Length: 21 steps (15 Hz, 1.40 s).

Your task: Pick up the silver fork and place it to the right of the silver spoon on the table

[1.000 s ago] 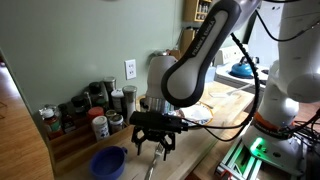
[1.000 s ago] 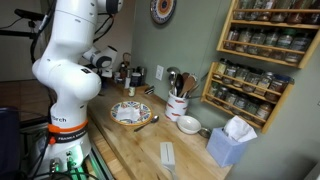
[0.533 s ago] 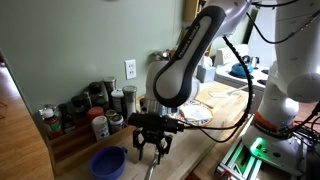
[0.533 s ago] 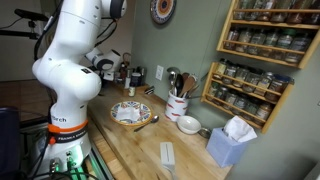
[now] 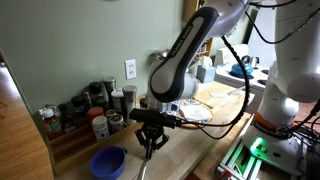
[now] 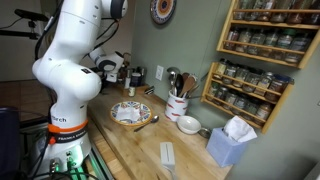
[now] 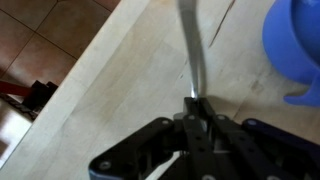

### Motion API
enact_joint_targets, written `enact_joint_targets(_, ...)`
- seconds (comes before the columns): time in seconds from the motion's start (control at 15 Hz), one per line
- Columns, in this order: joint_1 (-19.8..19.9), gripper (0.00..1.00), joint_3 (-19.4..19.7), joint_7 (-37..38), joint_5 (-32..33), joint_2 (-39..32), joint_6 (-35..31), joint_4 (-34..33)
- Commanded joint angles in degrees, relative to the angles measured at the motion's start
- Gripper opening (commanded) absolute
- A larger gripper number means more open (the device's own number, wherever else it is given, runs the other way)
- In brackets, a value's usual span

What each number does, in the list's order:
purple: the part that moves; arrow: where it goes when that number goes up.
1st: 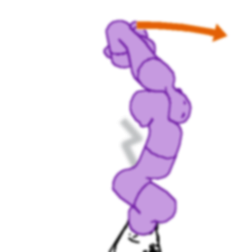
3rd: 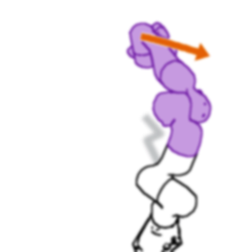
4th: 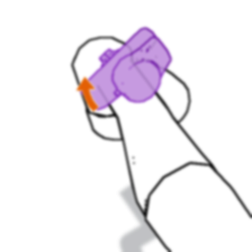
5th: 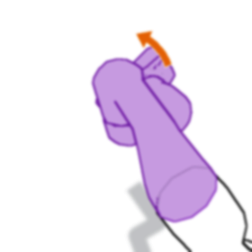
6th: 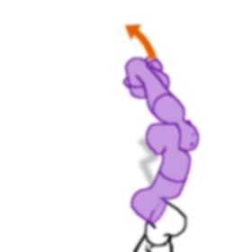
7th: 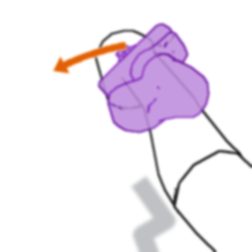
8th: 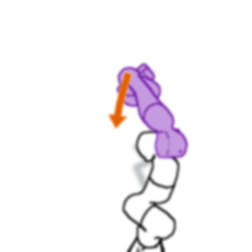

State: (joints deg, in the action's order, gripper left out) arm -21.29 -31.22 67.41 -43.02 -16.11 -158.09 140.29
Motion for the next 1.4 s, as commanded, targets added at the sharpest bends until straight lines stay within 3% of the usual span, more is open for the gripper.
enact_joint_targets(0.0,-1.52,0.05,2.14,-2.37,-1.29,0.24,1.4,0.24)
enact_joint_targets(0.13,-1.8,0.34,2.43,-3.47,-1.02,0.23,2.19,0.04)
enact_joint_targets(0.33,-2.49,0.55,3.19,-4.36,-0.72,0.01,2.43,0.02)
enact_joint_targets(0.4,-2.74,0.28,3.37,-4.48,-0.68,0.0,2.31,-0.01)
enact_joint_targets(0.47,-2.85,0.16,3.36,-5.04,-0.86,0.03,2.31,-0.05)
enact_joint_targets(0.53,-2.91,0.16,3.24,-5.47,-1.08,0.3,2.53,-0.01)
enact_joint_targets(0.67,-3.23,0.0,3.08,-5.57,-1.23,1.0,2.85,0.19)
enact_joint_targets(0.93,-5.35,0.02,4.35,-2.89,2.15,2.31,3.36,1.21)
enact_joint_targets(1.13,-7.41,0.02,8.56,4.09,13.97,10.6,6.54,6.49)
enact_joint_targets(1.33,-5.47,0.02,11.04,11.12,29.44,19.5,17.81,7.93)
